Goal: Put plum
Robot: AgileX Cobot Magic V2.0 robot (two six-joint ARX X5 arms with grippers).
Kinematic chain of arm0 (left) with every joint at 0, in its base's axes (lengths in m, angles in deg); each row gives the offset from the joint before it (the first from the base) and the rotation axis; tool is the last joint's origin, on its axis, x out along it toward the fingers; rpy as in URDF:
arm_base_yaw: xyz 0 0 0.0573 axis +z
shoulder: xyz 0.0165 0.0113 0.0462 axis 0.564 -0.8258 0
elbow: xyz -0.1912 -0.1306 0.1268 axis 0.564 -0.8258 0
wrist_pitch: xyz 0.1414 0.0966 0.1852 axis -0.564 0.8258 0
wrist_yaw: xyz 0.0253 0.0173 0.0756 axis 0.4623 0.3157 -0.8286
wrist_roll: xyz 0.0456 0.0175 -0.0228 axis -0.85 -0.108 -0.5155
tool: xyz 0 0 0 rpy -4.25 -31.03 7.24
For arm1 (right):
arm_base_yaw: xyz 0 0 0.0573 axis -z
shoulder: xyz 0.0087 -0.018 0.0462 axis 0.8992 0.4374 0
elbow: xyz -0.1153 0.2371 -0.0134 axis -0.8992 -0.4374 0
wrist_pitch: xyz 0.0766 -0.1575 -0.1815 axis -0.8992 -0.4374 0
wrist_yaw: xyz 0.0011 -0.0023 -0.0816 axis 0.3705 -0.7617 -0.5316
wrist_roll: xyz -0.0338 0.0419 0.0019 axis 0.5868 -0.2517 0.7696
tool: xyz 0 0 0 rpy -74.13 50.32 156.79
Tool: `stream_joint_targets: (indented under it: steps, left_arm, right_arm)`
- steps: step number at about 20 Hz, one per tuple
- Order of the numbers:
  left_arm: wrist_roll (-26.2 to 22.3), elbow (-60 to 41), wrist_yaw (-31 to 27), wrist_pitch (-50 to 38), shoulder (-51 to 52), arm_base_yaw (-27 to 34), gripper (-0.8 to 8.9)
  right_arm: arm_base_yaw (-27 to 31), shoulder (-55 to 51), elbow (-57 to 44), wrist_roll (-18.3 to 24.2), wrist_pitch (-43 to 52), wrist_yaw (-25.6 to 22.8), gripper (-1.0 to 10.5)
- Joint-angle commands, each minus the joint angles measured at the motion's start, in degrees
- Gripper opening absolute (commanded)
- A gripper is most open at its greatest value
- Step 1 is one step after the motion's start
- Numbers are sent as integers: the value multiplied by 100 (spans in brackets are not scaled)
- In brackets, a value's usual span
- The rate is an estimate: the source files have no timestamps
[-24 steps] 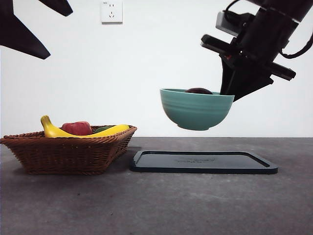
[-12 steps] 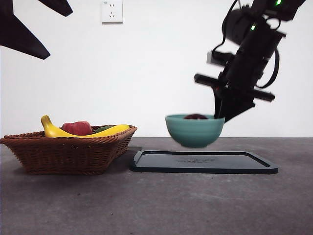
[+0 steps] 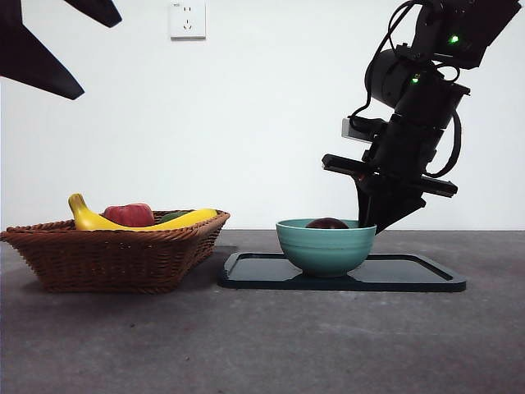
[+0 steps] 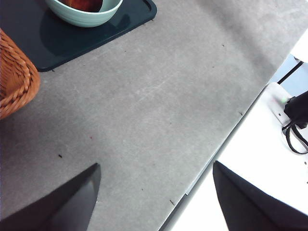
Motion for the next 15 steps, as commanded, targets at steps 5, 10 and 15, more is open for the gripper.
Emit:
stream_joint_targets:
  steps: [5,10,15]
  left_arm:
    - [37,59,17,-46,-13,-26,374]
    - [35,59,20,-48,-13,-26,374]
    - [33,59,17,-48,-13,-26,374]
  right_arm:
    - [-2,-22,153,37,-42,-48,193]
    - [42,-903,153,76,-129,-72,193]
    - [24,-2312,153,426,-1012,-2,193]
